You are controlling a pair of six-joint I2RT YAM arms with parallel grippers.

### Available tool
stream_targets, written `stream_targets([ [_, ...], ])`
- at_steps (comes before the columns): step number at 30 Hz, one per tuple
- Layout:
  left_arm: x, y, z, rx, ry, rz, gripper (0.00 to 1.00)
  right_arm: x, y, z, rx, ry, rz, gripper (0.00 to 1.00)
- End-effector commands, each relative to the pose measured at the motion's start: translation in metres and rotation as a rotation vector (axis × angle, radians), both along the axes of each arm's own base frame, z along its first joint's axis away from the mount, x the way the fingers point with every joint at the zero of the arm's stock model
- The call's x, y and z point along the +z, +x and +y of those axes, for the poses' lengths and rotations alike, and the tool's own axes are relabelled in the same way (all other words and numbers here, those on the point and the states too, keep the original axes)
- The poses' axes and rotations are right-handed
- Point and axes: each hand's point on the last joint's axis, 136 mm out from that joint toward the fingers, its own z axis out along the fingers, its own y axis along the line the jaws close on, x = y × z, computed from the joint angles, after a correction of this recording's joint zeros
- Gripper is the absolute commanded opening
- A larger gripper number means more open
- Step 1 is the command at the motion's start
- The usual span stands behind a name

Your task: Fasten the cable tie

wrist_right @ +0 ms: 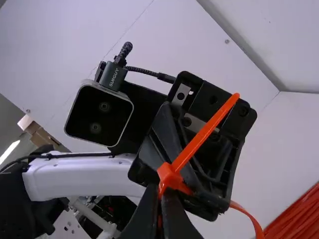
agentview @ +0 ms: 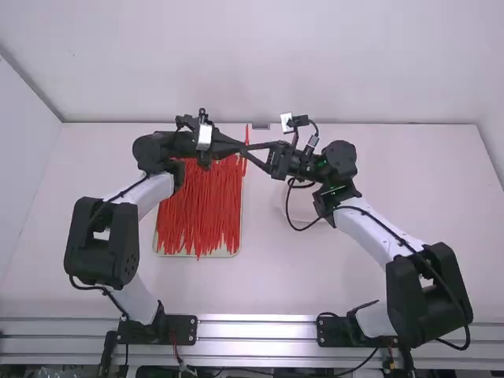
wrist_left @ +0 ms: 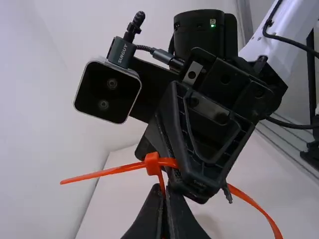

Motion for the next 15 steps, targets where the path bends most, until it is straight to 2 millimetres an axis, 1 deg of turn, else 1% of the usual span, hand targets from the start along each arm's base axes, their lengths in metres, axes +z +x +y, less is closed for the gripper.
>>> stream_targets([
  [1, -0.0100, -0.0130, -0.0001, -0.059, 0.059, 0.001, 0.01, 0.0158, 0.0227, -0.0167, -0.094, 0.021, -0.042, 0.08],
  [3, -0.0100, -0.0108, 0.0033, -0.048, 0.059, 0.005, 0.01, 0.0150, 0.0210, -0.0188, -0.075, 0.019, -0.025, 0.14],
  [7, -0.0107, -0.0093, 0.0064, -0.042, 0.063, 0.008, 0.01, 0.0152, 0.0185, -0.0190, -0.058, 0.018, -0.022, 0.16],
  [10, -0.0116, -0.0090, 0.0062, -0.044, 0.065, 0.029, 0.02, 0.0152, 0.0162, -0.0170, -0.048, 0.017, -0.025, 0.23],
  [12, -0.0112, -0.0098, 0.0059, -0.046, 0.066, 0.039, 0.01, 0.0153, 0.0173, -0.0181, -0.053, 0.018, -0.024, 0.25],
  [15, -0.0110, -0.0113, 0.0038, -0.053, 0.067, 0.049, 0.01, 0.0153, 0.0175, -0.0184, -0.054, 0.018, -0.024, 0.27],
])
